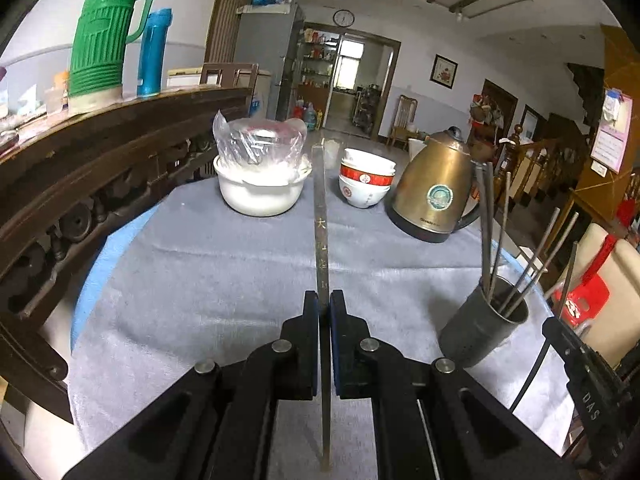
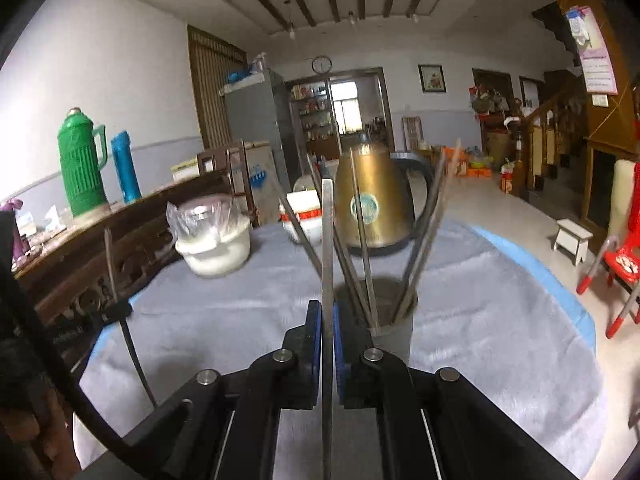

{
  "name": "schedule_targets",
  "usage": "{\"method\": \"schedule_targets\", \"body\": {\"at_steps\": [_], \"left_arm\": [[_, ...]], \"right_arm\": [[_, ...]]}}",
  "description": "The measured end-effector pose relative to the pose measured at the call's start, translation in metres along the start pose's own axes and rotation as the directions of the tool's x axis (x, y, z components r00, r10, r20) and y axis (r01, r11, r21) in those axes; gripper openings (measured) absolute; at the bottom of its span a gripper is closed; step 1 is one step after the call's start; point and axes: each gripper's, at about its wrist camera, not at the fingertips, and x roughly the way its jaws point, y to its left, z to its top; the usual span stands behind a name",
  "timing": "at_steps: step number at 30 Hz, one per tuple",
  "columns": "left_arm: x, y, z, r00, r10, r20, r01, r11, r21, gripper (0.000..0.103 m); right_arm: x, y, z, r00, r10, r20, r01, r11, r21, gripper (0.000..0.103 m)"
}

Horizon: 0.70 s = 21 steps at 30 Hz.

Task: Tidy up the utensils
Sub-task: 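Lift both held chopsticks upright and carry them toward the grey cup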

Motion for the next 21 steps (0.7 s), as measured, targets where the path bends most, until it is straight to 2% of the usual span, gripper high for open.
{"method": "schedule_targets", "body": {"at_steps": [7, 11, 21], "left_arm": [[-0.032, 0.009, -0.008, 1.0, 0.01, 0.009, -0.01, 1.0, 0.004, 0.007], [-0.046, 0.021, -0.013, 1.0, 0.006, -0.006, -0.007, 1.0, -0.029, 0.008], [-0.057, 0.03, -0.019, 0.998, 0.037, -0.048, -0.04, 0.997, -0.065, 0.009]], "right_arm": [[-0.036, -0.001, -0.006, 0.999, 0.001, 0.035, 0.0, 1.0, -0.029, 0.007], [-0.053, -0.002, -0.009, 0.999, 0.007, 0.034, -0.006, 1.0, -0.028, 0.007], [-0.081, -0.008, -0.019, 0.999, -0.01, 0.033, 0.01, 1.0, 0.011, 0.007]]}}
